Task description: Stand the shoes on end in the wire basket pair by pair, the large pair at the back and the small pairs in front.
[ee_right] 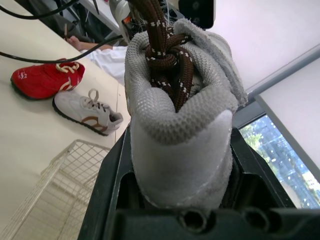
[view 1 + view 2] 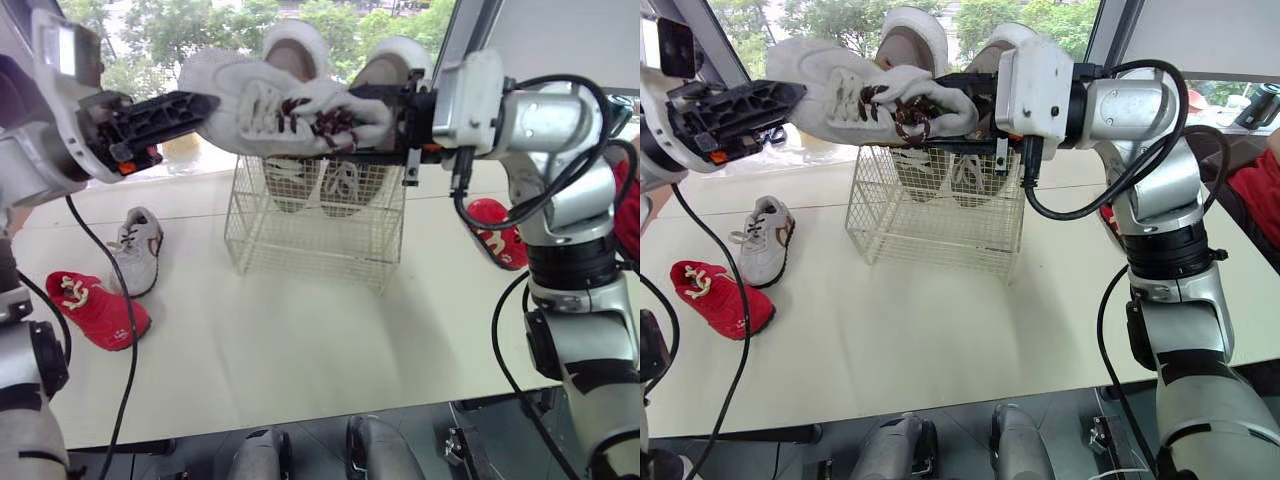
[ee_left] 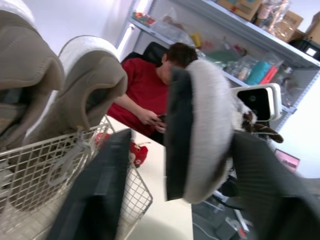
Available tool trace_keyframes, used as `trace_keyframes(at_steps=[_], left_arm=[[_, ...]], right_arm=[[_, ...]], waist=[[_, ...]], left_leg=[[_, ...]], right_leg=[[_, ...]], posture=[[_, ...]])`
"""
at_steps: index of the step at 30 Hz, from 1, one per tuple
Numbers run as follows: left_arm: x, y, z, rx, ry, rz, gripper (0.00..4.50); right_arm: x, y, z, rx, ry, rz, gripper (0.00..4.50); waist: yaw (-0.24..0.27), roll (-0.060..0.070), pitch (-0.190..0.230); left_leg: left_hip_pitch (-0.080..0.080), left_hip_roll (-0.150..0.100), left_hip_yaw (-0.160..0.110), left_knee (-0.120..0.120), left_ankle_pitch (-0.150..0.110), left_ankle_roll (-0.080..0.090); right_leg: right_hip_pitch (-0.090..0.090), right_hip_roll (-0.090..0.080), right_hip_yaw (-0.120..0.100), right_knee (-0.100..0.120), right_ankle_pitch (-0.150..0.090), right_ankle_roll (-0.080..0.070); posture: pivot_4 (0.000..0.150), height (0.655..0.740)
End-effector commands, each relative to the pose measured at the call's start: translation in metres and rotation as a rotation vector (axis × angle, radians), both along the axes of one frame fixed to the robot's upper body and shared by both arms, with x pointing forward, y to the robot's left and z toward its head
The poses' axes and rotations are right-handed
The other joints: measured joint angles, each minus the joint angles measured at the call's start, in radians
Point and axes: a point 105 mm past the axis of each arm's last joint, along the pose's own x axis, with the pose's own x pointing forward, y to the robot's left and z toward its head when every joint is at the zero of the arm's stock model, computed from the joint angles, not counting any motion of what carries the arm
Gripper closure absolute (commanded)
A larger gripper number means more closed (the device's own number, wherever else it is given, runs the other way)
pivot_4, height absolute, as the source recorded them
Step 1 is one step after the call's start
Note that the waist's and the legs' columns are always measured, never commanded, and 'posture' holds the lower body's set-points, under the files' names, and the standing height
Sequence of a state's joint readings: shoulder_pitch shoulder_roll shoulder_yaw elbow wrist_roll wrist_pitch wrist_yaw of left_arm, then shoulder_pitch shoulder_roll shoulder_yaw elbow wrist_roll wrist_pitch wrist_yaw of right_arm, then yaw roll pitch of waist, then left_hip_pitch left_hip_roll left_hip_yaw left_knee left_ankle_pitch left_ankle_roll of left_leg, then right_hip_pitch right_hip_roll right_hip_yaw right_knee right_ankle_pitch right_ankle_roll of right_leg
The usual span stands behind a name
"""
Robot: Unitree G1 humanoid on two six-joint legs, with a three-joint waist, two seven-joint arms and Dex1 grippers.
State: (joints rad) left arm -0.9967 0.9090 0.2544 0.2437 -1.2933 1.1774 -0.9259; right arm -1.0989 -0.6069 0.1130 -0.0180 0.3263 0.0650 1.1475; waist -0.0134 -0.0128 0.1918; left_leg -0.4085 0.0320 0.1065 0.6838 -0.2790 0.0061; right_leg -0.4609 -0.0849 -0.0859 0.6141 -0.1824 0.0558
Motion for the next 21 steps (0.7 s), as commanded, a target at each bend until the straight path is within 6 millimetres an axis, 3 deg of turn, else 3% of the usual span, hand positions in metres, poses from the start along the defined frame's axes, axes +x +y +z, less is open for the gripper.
trace_keyframes(at_steps=[1,2,4,5,6,10,13,15,17,21], left_arm=[[-0.005,0.005,0.014,-0.025,-0.048,0.008,3.62],[-0.005,0.004,0.013,-0.024,-0.047,0.007,3.97],[-0.006,0.004,0.013,-0.040,-0.041,-0.002,3.97],[-0.006,0.004,0.014,-0.056,-0.038,-0.001,4.07],[-0.005,0.005,0.015,-0.075,-0.038,0.005,4.07],[-0.003,0.013,0.019,-0.193,-0.034,0.056,4.07],[-0.004,0.023,0.021,-0.286,-0.046,0.111,4.07],[-0.006,0.031,0.022,-0.377,-0.070,0.175,4.07],[-0.011,0.034,0.025,-0.479,-0.104,0.229,4.07],[-0.012,0.018,0.023,-0.595,-0.089,0.258,4.07]], right_arm=[[-0.014,0.003,0.010,-0.002,-0.069,0.035,3.05],[-0.014,0.003,0.009,-0.003,-0.070,0.034,3.05],[-0.013,0.003,0.010,0.002,-0.078,0.026,3.05],[-0.013,0.002,0.010,0.002,-0.076,0.024,2.25],[-0.012,0.000,0.008,-0.003,-0.069,0.019,1.98],[-0.008,-0.008,0.009,0.074,0.001,-0.024,0.02],[-0.001,-0.025,0.013,0.257,0.189,-0.086,0.02],[0.004,-0.041,0.003,0.488,0.471,-0.068,0.02],[0.001,-0.048,-0.003,0.784,0.757,0.040,0.02],[-0.008,-0.042,0.014,1.198,1.010,0.279,0.02]], waist=[[0.000,0.000,0.000],[0.000,0.000,0.000],[0.000,0.000,0.000],[0.000,0.000,0.000],[0.000,0.000,0.000],[0.002,0.000,0.000],[0.002,0.000,0.000],[0.002,-0.002,-0.001],[0.002,-0.003,-0.002],[0.001,-0.002,-0.001]], left_leg=[[0.000,0.000,0.000,0.000,0.000,0.000],[0.000,0.000,-0.001,0.000,0.000,0.000],[0.000,0.000,-0.001,0.000,0.000,0.000],[0.000,0.000,-0.001,0.000,0.000,0.000],[0.000,0.000,-0.001,0.000,0.000,0.000],[0.000,0.000,-0.002,0.001,0.000,0.000],[0.000,0.001,-0.002,0.001,0.000,0.000],[0.000,0.001,-0.002,0.001,0.000,0.000],[0.001,0.002,-0.004,0.001,0.000,0.000],[0.001,0.002,-0.004,0.000,0.001,-0.002]], right_leg=[[0.000,0.000,0.000,0.000,0.000,0.000],[0.000,0.000,0.000,0.000,0.000,0.000],[0.000,0.000,0.000,0.000,0.000,0.000],[0.000,0.000,0.000,0.000,0.000,0.000],[0.000,0.000,0.000,0.000,0.000,0.000],[0.000,-0.001,0.000,0.000,0.000,0.000],[0.000,-0.003,0.000,0.001,0.000,0.000],[0.001,-0.003,0.000,0.002,0.000,0.000],[0.002,-0.003,-0.001,0.002,0.000,0.000],[0.001,-0.004,0.000,0.003,0.001,-0.002]], posture=[[0.150,0.7400],[0.150,0.7400],[0.150,0.7400],[0.150,0.7400],[0.150,0.7400],[0.150,0.7400],[0.150,0.7400],[0.150,0.7400],[0.150,0.7400],[0.150,0.7400]])
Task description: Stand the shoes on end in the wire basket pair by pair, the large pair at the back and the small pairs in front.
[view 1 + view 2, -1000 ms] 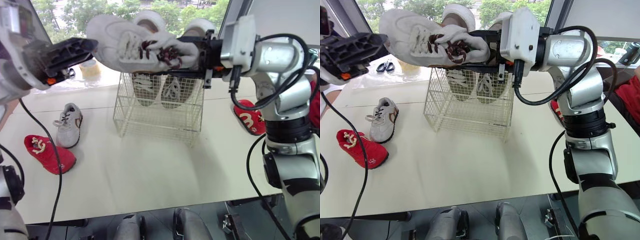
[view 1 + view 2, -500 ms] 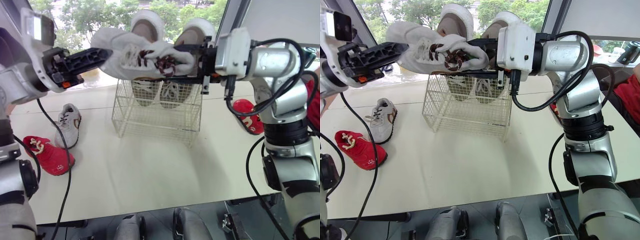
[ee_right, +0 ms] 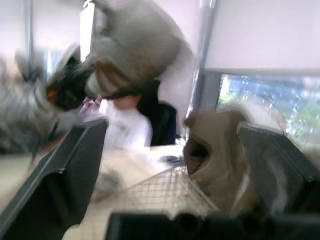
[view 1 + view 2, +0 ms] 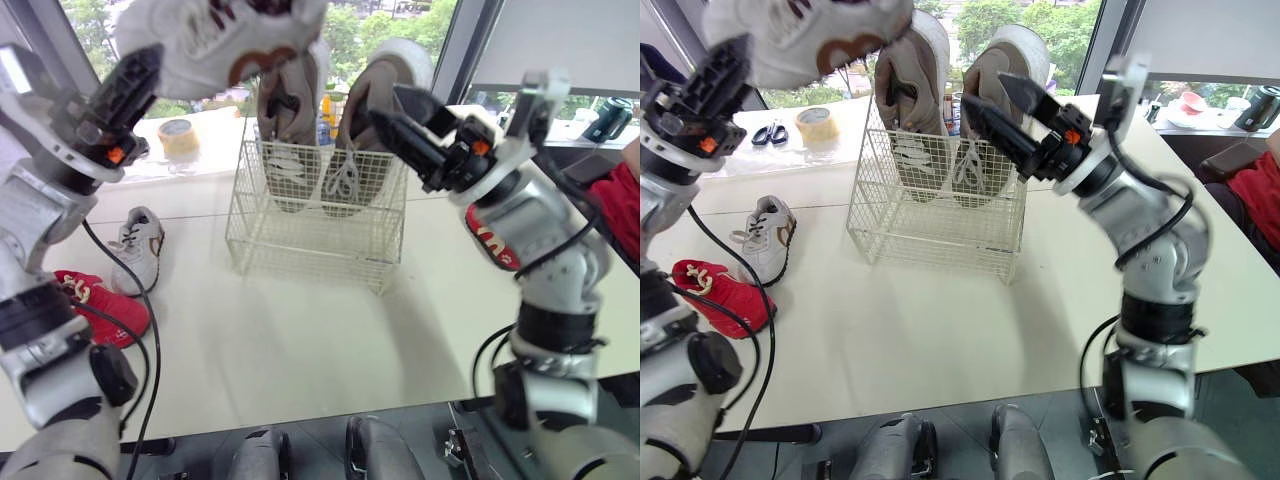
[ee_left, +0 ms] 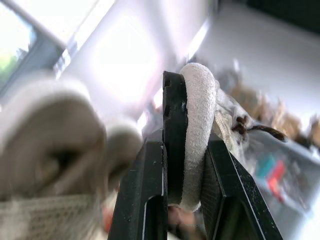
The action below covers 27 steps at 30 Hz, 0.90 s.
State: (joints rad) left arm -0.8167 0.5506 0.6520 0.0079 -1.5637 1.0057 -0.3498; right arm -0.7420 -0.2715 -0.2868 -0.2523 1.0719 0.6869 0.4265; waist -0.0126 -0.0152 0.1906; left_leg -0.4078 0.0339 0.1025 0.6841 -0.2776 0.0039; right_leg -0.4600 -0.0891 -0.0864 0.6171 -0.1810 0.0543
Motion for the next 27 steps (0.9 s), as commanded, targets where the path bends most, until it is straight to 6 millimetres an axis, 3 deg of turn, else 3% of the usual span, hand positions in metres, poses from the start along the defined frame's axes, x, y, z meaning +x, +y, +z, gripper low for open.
trace_keyframes(at_steps=[1,6,8,17,21,27], left_arm=[[-0.011,-0.016,0.012,-0.103,-0.051,0.013,4.07],[-0.005,-0.044,-0.003,-0.187,-0.007,-0.038,4.07],[-0.004,-0.050,-0.006,-0.209,0.013,-0.060,4.07],[-0.013,-0.064,-0.013,-0.224,0.039,-0.138,4.07],[-0.016,-0.081,-0.032,-0.108,0.075,-0.152,4.07],[-0.007,-0.071,-0.040,-0.143,0.115,-0.114,4.07]], right_arm=[[-0.026,0.011,0.041,0.374,0.053,0.129,0.02],[-0.029,0.051,0.044,0.447,0.124,0.208,0.02],[-0.030,0.057,0.044,0.441,0.122,0.224,0.02],[-0.027,0.060,0.041,0.381,0.080,0.187,0.02],[-0.026,0.057,0.045,0.384,0.039,0.166,0.02],[-0.036,0.055,0.058,0.418,0.000,0.220,0.02]], waist=[[0.001,0.000,0.000],[0.002,-0.001,-0.001],[0.003,-0.001,-0.001],[0.000,-0.001,-0.001],[-0.001,-0.001,-0.001],[0.000,-0.001,-0.001]], left_leg=[[0.000,0.000,0.000,0.000,0.000,-0.001],[0.001,-0.002,0.000,0.000,-0.001,0.002],[0.000,-0.002,0.000,0.000,-0.003,0.006],[0.000,-0.002,0.000,0.001,-0.005,0.009],[0.000,-0.002,0.000,0.001,-0.005,0.009],[0.000,-0.002,0.000,0.001,-0.005,0.009]], right_leg=[[0.000,0.000,0.000,0.001,0.000,0.000],[0.001,0.002,0.000,0.001,0.000,0.000],[0.001,0.002,0.000,0.000,0.000,0.000],[0.001,0.003,0.000,-0.003,0.000,0.001],[0.001,0.004,0.000,-0.002,0.000,0.001],[0.001,0.004,0.000,-0.002,0.000,0.001]], posture=[[0.150,0.7400],[0.150,0.7400],[0.150,0.7400],[0.150,0.7400],[0.150,0.7400],[0.150,0.7400]])
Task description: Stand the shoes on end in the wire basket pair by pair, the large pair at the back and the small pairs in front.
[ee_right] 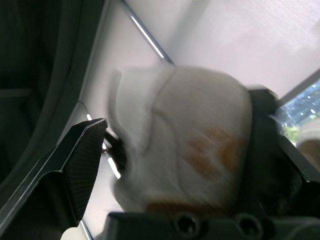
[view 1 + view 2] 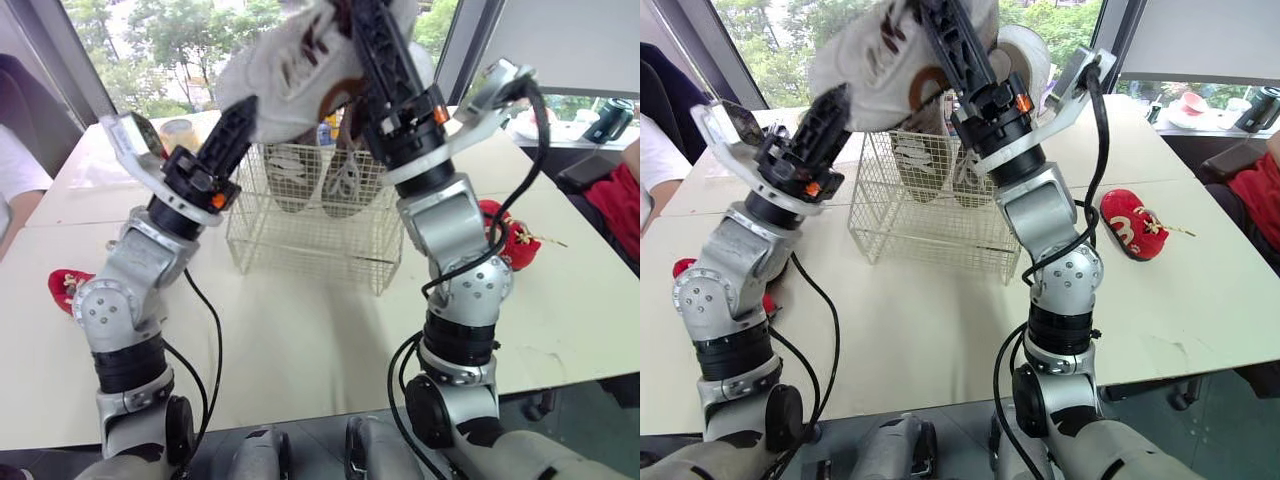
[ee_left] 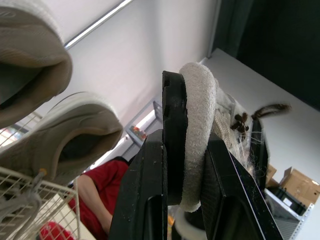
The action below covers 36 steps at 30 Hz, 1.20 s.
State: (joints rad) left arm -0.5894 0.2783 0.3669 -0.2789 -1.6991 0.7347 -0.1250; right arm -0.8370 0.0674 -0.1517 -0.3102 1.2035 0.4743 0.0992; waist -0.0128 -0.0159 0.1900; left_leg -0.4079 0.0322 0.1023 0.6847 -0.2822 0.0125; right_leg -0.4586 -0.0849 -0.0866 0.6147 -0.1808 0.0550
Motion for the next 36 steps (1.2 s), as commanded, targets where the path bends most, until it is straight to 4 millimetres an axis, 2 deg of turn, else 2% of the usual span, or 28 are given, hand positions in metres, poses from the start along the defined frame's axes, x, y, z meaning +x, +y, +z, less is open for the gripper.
trace_keyframes(at_steps=[1,9,10,12,14,17,18,22,24,27,30,33,36], left_arm=[[-0.005,0.004,0.010,-0.010,-0.050,0.013,4.07],[-0.004,0.004,0.006,-0.016,-0.036,0.012,4.07],[-0.003,0.004,0.005,-0.018,-0.028,0.013,4.07],[-0.003,0.003,0.003,-0.017,-0.021,0.012,4.07],[-0.002,0.003,0.000,-0.010,-0.014,0.016,4.07],[0.000,0.004,-0.004,0.022,-0.007,0.043,4.07],[0.002,0.005,-0.005,0.035,-0.004,0.056,4.07],[0.000,0.004,-0.011,0.094,0.002,0.055,2.31],[0.001,-0.001,-0.025,0.229,0.023,0.096,1.33],[-0.008,-0.002,-0.046,0.415,0.028,0.137,1.33],[-0.015,0.002,-0.059,0.568,0.023,0.185,1.33],[-0.018,0.006,-0.059,0.623,0.005,0.228,1.33],[-0.032,0.004,-0.050,0.593,-0.011,0.147,1.33]], right_arm=[[-0.018,0.000,0.018,0.040,-0.084,0.051,0.02],[-0.020,0.001,0.019,0.052,-0.074,0.069,0.02],[-0.020,0.001,0.020,0.054,-0.075,0.069,0.53],[-0.020,0.001,0.020,0.057,-0.075,0.069,1.23],[-0.020,0.001,0.020,0.061,-0.078,0.069,2.22],[-0.021,0.002,0.020,0.059,-0.080,0.078,3.28],[-0.022,0.002,0.021,0.057,-0.082,0.081,3.28],[-0.022,0.002,0.021,0.044,-0.089,0.076,3.34],[-0.021,-0.001,0.024,0.042,-0.100,0.057,3.34],[-0.016,-0.018,0.035,0.025,-0.143,-0.005,3.34],[-0.010,-0.040,0.048,-0.074,-0.219,-0.086,3.34],[-0.004,-0.058,0.055,-0.210,-0.288,-0.154,3.34],[0.005,-0.080,0.043,-0.482,-0.372,-0.222,3.34]], waist=[[0.000,0.000,0.000],[0.000,0.000,0.000],[0.000,0.000,0.000],[0.000,0.000,0.000],[0.000,0.000,0.000],[0.000,0.000,0.000],[0.000,0.000,0.000],[-0.001,0.000,0.000],[-0.001,0.000,0.000],[-0.003,0.001,0.000],[0.002,0.002,0.002],[0.003,0.002,0.002],[0.002,0.002,0.002]], left_leg=[[0.000,0.000,0.000,0.000,0.000,0.000],[0.000,0.000,0.000,0.000,0.000,0.000],[0.000,0.000,0.000,0.000,0.000,0.000],[0.000,0.000,0.000,0.000,0.000,0.000],[0.000,0.000,0.000,0.000,0.000,0.000],[0.000,0.000,0.000,0.000,0.000,0.000],[0.000,0.000,0.000,0.000,0.000,0.000],[0.000,0.000,0.000,-0.001,0.000,0.000],[0.000,0.000,0.000,-0.001,0.000,0.000],[0.000,0.001,0.000,-0.001,0.000,0.000],[-0.001,0.000,0.001,-0.001,-0.001,0.001],[-0.001,0.001,0.000,-0.001,-0.001,0.001],[-0.001,0.001,0.000,-0.001,-0.002,0.002]], right_leg=[[0.000,0.000,0.000,0.000,0.000,0.000],[0.000,0.000,0.000,0.000,0.000,0.000],[0.000,0.000,0.000,0.000,0.000,0.000],[0.000,0.000,0.000,0.000,0.000,0.000],[0.000,0.000,0.000,0.000,0.000,0.000],[0.000,0.000,0.000,0.000,0.000,0.000],[0.000,0.000,0.000,0.000,0.000,0.000],[0.000,0.000,0.000,0.000,0.000,0.000],[-0.001,0.000,0.000,-0.001,0.000,0.000],[-0.001,0.000,0.000,-0.001,0.000,0.000],[-0.002,-0.001,0.000,-0.001,0.000,0.000],[-0.001,0.000,0.000,-0.002,0.000,0.000],[-0.001,-0.001,0.000,-0.003,-0.001,-0.001]], posture=[[0.150,0.7400],[0.150,0.7400],[0.150,0.7400],[0.150,0.7400],[0.150,0.7400],[0.150,0.7400],[0.150,0.7400],[0.150,0.7400],[0.150,0.7400],[0.150,0.7400],[0.150,0.7400],[0.150,0.7400],[0.150,0.7400]])
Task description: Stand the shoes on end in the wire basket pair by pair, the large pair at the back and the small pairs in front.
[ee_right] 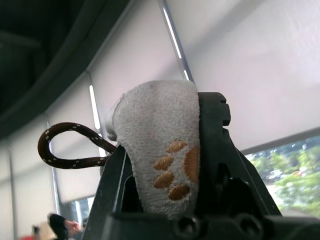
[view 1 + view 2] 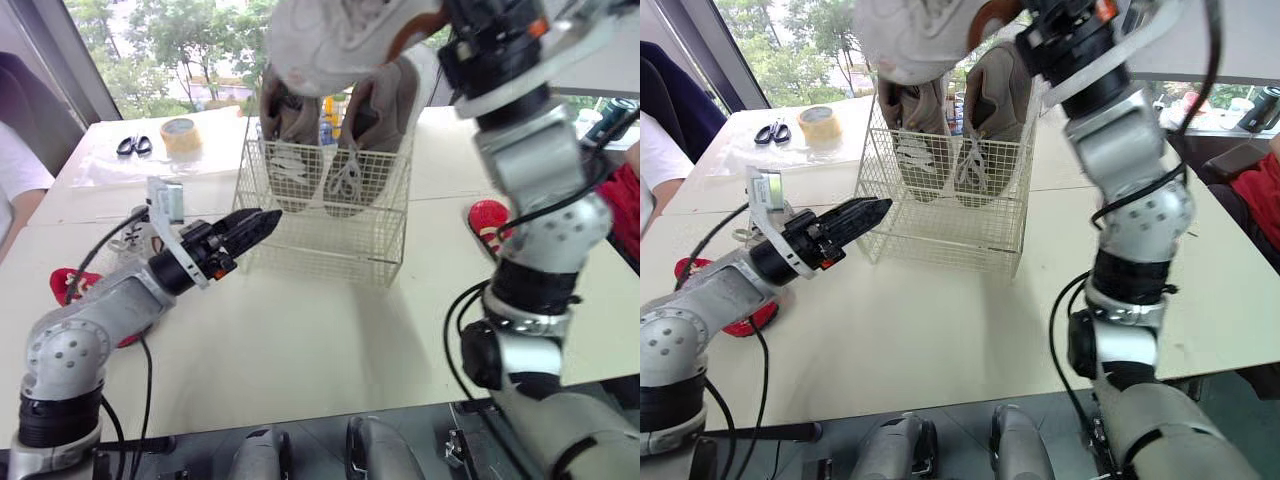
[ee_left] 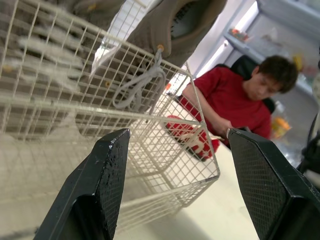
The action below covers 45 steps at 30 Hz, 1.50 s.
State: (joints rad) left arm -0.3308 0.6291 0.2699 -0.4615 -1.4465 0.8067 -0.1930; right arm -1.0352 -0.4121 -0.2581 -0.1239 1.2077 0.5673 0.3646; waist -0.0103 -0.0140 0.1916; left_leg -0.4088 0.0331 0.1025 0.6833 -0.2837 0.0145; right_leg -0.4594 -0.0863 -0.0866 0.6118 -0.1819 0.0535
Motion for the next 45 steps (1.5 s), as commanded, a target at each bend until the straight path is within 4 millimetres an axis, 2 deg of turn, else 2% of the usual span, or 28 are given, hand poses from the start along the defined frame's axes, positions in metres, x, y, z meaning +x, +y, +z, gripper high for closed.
trace_keyframes(at_steps=[1,4,9,11,15,19,25,28,30,32,33,37,43,45], left_arm=[[-0.022,-0.006,0.017,0.000,-0.048,-0.100,1.33],[-0.028,-0.009,0.010,0.039,-0.022,-0.135,1.33],[-0.029,-0.006,0.006,0.031,0.000,-0.129,1.33],[-0.029,-0.007,0.004,0.032,0.006,-0.131,1.33],[-0.029,-0.007,0.001,0.043,0.012,-0.126,1.33],[-0.026,-0.007,0.001,0.036,0.014,-0.114,1.33],[-0.026,-0.006,-0.002,0.059,0.022,-0.110,1.33],[-0.026,-0.006,-0.006,0.067,0.031,-0.108,1.26],[-0.026,-0.006,-0.006,0.060,0.036,-0.109,1.26],[-0.027,-0.007,-0.007,0.058,0.036,-0.110,1.26],[-0.027,-0.007,-0.007,0.058,0.036,-0.110,1.26],[-0.028,-0.006,-0.008,0.058,0.041,-0.111,1.26],[-0.033,0.001,-0.012,0.066,0.061,-0.108,1.26],[-0.033,0.003,-0.013,0.073,0.067,-0.104,1.26]], right_arm=[[0.006,-0.024,-0.013,-0.291,-0.094,-0.076,3.34],[0.016,-0.033,-0.034,-0.535,-0.124,-0.115,3.34],[0.029,-0.035,-0.054,-0.735,-0.190,-0.135,3.34],[0.032,-0.032,-0.058,-0.759,-0.202,-0.124,3.34],[0.043,-0.019,-0.080,-0.836,-0.246,-0.118,3.34],[0.057,-0.013,-0.088,-0.862,-0.301,-0.170,3.34],[0.059,-0.010,-0.103,-0.876,-0.232,-0.081,3.34],[0.061,-0.013,-0.108,-0.877,-0.208,-0.071,2.19],[0.062,-0.014,-0.107,-0.874,-0.205,-0.080,1.29],[0.063,-0.016,-0.105,-0.870,-0.206,-0.099,0.20],[0.063,-0.016,-0.104,-0.868,-0.208,-0.107,0.03],[0.063,-0.027,-0.099,-0.849,-0.182,-0.164,0.03],[0.025,-0.030,-0.072,-0.730,-0.156,-0.118,0.03],[0.018,-0.030,-0.066,-0.700,-0.155,-0.124,0.03]], waist=[[0.000,0.000,0.000],[-0.002,0.000,0.000],[-0.006,0.000,0.001],[-0.001,0.000,0.001],[0.000,0.000,0.001],[0.001,0.000,0.001],[-0.001,0.000,0.001],[-0.001,0.000,0.001],[-0.001,0.000,0.001],[0.000,0.000,0.001],[0.000,0.000,0.001],[0.000,0.000,0.001],[0.001,0.000,0.001],[0.000,0.000,0.001]], left_leg=[[0.000,0.000,0.000,0.000,0.000,0.000],[0.000,0.000,0.001,-0.001,-0.001,0.001],[0.001,0.001,0.002,-0.001,-0.001,0.001],[0.001,0.001,0.002,-0.001,0.000,0.000],[0.000,0.001,0.002,-0.001,0.000,0.000],[0.000,0.000,0.002,0.000,0.000,0.000],[0.000,0.000,0.002,0.000,0.000,-0.001],[0.000,0.000,0.002,0.000,0.000,-0.001],[0.000,0.000,0.002,0.000,0.000,-0.001],[0.000,0.000,0.002,0.000,0.000,-0.001],[0.000,0.000,0.002,0.000,0.000,-0.001],[0.000,0.000,0.002,0.000,0.000,-0.001],[0.000,0.001,0.002,0.000,0.000,-0.001],[0.000,0.001,0.002,0.000,0.000,-0.001]], right_leg=[[0.000,0.000,0.000,0.000,0.000,0.000],[-0.001,0.000,0.000,-0.001,-0.001,0.000],[-0.002,0.004,0.002,-0.001,0.000,0.002],[-0.002,0.005,0.002,0.000,0.000,0.001],[-0.001,0.004,0.002,-0.001,0.000,0.001],[-0.001,0.003,0.002,-0.001,0.000,0.001],[-0.001,0.003,0.002,-0.001,0.000,0.001],[-0.001,0.003,0.002,-0.001,0.000,0.001],[-0.001,0.003,0.002,-0.001,0.000,0.001],[-0.001,0.003,0.002,-0.001,0.000,0.001],[-0.001,0.003,0.002,-0.001,0.000,0.001],[-0.001,0.003,0.002,-0.001,0.000,0.001],[-0.001,0.002,0.002,-0.001,0.000,0.001],[-0.001,0.002,0.002,-0.001,0.000,0.001]], posture=[[0.150,0.7400],[0.150,0.7400],[0.150,0.7400],[0.150,0.7400],[0.150,0.7400],[0.150,0.7400],[0.150,0.7400],[0.150,0.7400],[0.150,0.7400],[0.150,0.7400],[0.150,0.7400],[0.150,0.7400],[0.150,0.7400],[0.150,0.7400]])
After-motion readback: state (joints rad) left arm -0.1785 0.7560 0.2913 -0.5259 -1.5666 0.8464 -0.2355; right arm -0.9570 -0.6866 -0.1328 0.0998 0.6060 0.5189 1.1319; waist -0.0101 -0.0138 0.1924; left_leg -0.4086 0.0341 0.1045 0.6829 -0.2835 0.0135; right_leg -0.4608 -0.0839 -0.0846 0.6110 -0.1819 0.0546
